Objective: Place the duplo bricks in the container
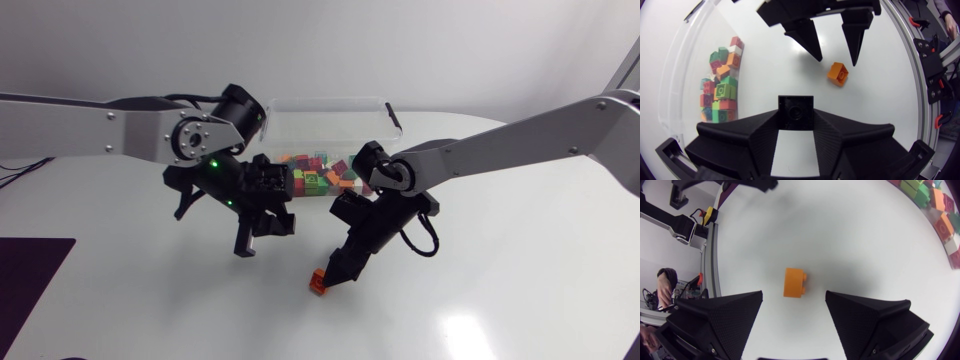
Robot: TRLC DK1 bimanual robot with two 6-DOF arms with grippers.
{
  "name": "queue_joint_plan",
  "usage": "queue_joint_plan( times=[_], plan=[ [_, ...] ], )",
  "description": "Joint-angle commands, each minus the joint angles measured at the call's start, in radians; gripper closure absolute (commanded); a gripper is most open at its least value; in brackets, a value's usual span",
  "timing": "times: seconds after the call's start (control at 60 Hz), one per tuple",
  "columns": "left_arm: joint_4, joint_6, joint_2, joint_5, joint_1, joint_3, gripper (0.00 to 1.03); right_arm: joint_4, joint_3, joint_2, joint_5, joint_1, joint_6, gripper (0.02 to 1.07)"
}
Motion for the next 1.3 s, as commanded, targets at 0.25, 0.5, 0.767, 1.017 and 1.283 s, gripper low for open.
queue_joint_plan(
  times=[0.25, 0.5, 0.767, 1.017, 1.283],
  plan=[
    [-0.012, -0.027, -0.173, 0.023, 0.05, 0.022, 0.8, -0.037, 0.056, 0.069, -0.016, 0.032, 0.043, 0.48],
    [-0.025, -0.036, -0.244, 0.032, 0.072, 0.027, 0.8, -0.031, 0.07, 0.117, -0.016, 0.067, 0.063, 0.59],
    [0.018, -0.111, -0.25, 0.047, 0.09, 0.077, 0.8, 0.002, 0.031, 0.081, -0.007, 0.072, 0.066, 0.82],
    [0.114, -0.216, -0.222, 0.053, 0.104, 0.134, 0.8, 0.022, -0.045, -0.094, 0.073, 0.067, 0.068, 0.83],
    [0.337, -0.414, -0.047, 0.049, 0.088, 0.22, 0.8, -0.018, 0.001, -0.327, 0.176, 0.002, 0.092, 0.83]
  ],
)
